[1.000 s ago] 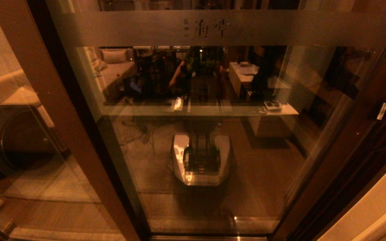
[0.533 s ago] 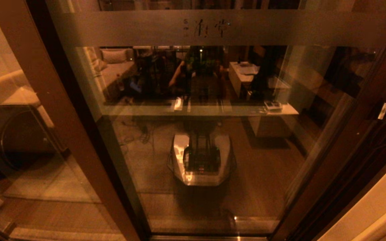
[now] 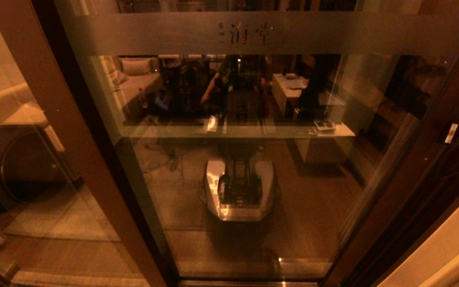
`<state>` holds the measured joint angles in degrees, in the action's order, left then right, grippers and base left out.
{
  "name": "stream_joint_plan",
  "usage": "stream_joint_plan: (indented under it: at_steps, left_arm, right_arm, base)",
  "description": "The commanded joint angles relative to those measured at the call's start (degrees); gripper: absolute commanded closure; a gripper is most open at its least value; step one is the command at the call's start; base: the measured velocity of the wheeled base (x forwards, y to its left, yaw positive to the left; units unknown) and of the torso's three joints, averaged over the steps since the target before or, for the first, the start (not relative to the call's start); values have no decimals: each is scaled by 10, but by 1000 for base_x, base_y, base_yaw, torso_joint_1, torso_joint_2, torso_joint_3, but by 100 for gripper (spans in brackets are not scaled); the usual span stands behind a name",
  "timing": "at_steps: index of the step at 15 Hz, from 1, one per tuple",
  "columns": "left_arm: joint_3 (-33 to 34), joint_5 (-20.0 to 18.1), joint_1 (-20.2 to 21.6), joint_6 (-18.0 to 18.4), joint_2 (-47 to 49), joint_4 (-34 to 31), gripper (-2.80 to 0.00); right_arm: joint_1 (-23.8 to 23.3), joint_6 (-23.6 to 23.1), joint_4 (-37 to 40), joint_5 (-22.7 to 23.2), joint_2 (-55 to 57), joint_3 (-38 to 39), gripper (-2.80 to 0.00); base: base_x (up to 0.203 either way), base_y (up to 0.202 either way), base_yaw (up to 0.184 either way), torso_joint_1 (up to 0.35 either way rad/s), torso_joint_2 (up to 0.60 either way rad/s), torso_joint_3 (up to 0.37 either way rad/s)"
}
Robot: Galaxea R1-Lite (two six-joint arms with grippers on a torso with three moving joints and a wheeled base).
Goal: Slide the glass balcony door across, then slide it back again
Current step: Close the slid door
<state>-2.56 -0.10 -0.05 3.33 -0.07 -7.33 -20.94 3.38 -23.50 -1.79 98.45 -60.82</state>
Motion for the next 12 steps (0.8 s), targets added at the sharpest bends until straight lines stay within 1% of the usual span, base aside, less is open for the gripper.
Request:
stream_joint_plan:
  at_steps: [1,3,8,12]
  left_arm:
    - [0,0,0,0,0,-1,0]
    - [0,-1,0,0,0,-1,0]
    - [0,0,0,0,0,-1,0]
    - [0,0,0,0,0,-1,0]
  right_arm:
    - [-1,1,-1,2,2,-1,0]
    - [-1,0,-1,4,10,-6,0]
    - [-2,0,-7,-8,47,-33,0]
    - [-4,1,-7,-13,46,-38,0]
  base:
    - [0,0,0,0,0,0]
    - [0,0,0,0,0,0]
    - [0,0,0,0,0,0]
    - [0,0,0,0,0,0]
